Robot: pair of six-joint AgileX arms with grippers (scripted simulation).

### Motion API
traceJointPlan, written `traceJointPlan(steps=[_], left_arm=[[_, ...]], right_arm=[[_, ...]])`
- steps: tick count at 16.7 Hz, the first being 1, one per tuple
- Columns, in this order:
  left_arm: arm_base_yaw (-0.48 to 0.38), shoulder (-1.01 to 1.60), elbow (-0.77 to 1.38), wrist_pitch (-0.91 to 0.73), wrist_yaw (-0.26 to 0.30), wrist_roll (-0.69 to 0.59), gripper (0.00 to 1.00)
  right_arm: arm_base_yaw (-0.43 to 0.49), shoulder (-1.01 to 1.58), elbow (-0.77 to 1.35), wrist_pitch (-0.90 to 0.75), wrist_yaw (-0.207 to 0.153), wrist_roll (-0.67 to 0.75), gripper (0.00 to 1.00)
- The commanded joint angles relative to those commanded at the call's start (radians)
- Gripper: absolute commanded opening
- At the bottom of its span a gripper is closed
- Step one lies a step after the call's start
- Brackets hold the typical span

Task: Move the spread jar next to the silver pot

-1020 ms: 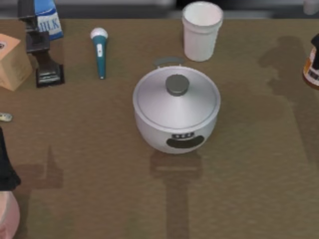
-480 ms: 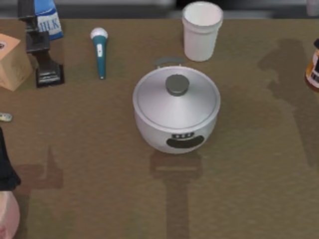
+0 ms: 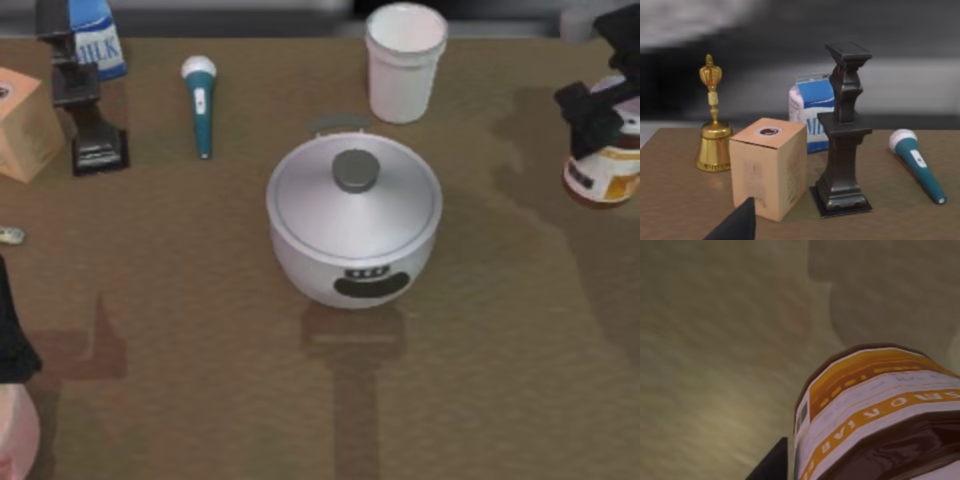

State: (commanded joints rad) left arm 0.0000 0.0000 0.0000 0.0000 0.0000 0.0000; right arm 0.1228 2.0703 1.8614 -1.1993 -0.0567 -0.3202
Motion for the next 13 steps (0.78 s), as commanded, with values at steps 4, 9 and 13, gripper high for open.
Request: traceJointPlan(steps=[4, 9, 13], left_arm=[[0.000, 0.000, 0.000, 0.000, 0.000, 0.000, 1.00], [0.000, 0.000, 0.000, 0.000, 0.000, 0.000, 1.00], [0.000, 0.000, 0.000, 0.000, 0.000, 0.000, 1.00]], right_arm=[[0.087, -0.029, -0.087, 0.088, 0.057, 0.339, 0.00], [0.168, -0.049, -0.178, 0.161, 0.108, 0.597, 0.00], [0.179, -0.050, -0.191, 0.170, 0.115, 0.627, 0.00]])
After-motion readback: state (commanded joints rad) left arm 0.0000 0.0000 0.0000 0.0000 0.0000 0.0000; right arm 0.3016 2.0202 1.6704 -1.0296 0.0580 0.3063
